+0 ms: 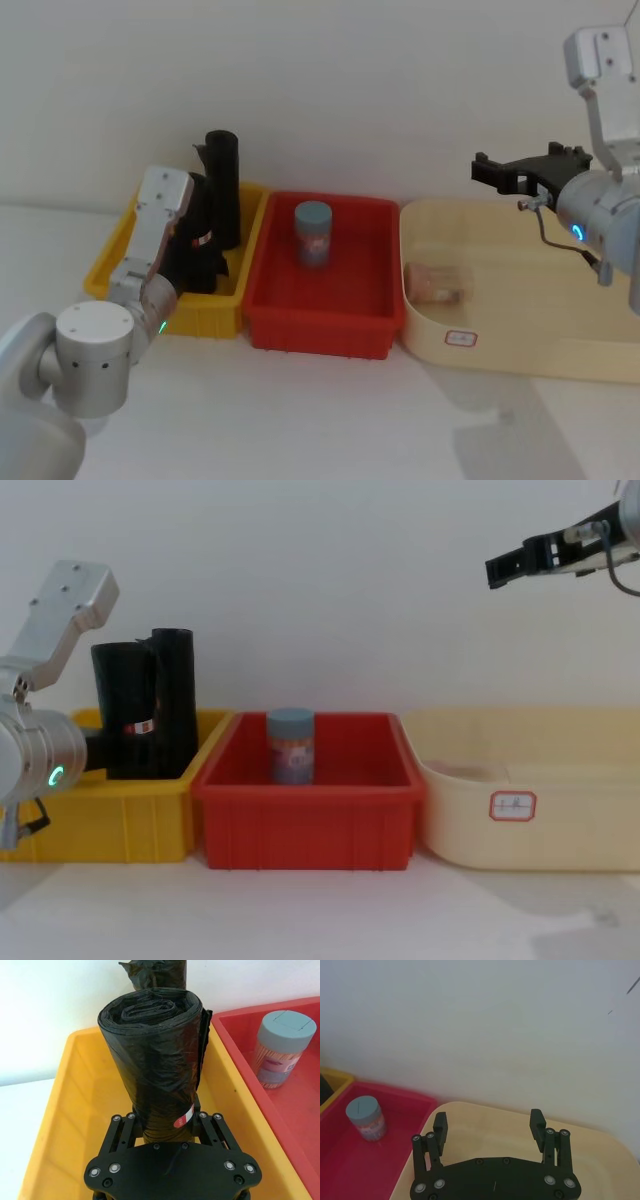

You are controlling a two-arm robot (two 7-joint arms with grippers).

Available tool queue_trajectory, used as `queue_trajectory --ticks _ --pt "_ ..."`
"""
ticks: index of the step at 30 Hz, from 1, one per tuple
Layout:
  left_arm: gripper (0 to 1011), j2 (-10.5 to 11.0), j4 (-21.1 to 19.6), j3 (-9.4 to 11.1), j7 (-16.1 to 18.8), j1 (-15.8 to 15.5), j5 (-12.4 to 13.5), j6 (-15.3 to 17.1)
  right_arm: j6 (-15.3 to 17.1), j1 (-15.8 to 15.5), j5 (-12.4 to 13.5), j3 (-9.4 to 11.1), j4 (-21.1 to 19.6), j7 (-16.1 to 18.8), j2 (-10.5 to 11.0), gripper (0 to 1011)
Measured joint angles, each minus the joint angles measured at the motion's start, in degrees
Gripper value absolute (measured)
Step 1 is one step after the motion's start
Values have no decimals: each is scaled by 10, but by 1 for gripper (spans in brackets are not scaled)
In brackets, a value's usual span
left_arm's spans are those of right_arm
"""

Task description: Pick up the garbage bag with the one hand and transfer it to the other hand.

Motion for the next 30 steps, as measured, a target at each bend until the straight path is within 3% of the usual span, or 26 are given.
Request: queue_trajectory --ticks 8,22,30 --pt "486 7 -12 3 -18 -6 0 7 2 -4 2 2 -8 1 1 1001" --pt "486 41 -90 15 -64 -32 12 53 4 -7 3 4 -15 2 1 1001" --pt "486 51 -89 32 -105 -52 15 56 -1 -4 5 3 -12 12 3 1001"
